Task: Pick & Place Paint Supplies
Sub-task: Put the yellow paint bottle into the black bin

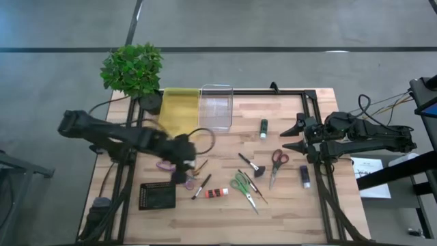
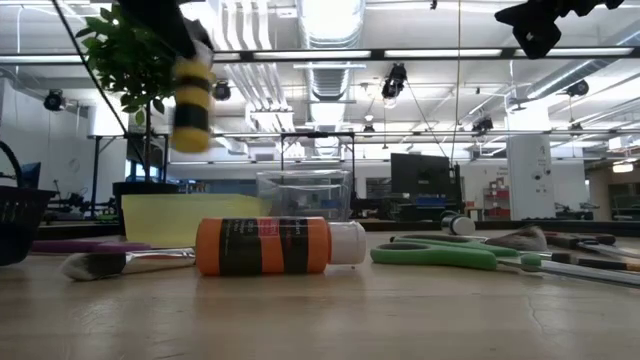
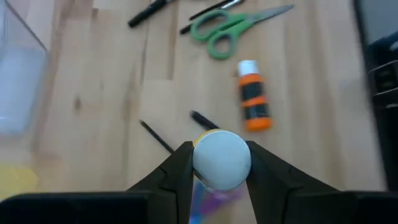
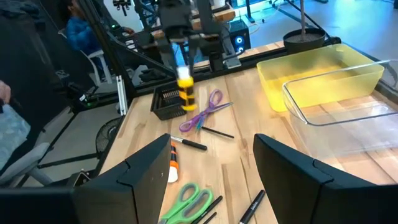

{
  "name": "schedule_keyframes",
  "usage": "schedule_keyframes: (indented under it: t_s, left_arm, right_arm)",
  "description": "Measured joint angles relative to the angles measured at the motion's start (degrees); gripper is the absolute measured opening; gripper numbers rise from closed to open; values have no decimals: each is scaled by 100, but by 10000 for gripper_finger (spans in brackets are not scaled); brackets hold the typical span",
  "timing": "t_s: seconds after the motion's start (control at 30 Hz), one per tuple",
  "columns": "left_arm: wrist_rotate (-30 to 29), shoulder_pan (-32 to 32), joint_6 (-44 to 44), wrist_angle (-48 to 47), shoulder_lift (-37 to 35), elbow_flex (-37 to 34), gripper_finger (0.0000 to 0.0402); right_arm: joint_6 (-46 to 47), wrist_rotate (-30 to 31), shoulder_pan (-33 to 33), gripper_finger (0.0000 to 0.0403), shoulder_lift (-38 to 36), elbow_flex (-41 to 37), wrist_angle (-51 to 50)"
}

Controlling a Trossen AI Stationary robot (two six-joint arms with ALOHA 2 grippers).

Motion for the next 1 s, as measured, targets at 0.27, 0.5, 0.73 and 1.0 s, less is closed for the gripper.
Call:
schedule_keyframes:
  t_s: [0.27, 0.5, 0.73, 1.0]
  left_arm:
    - [-1571, -2041, -2234, 52, -920, -778, 116]
    - [-2371, -3266, -3777, -313, -828, -1008, 116]
    - [-2476, -3558, -4437, -842, -625, -1047, 116]
    - [-2421, -3601, -4654, -848, -355, -1139, 116]
  right_arm:
    - [24, 2, 0, 228, -2, -1, 37]
    - [138, 31, 0, 228, -2, -1, 198]
    - [179, 33, 0, 228, -2, -1, 301]
    - [212, 31, 0, 228, -2, -1, 290]
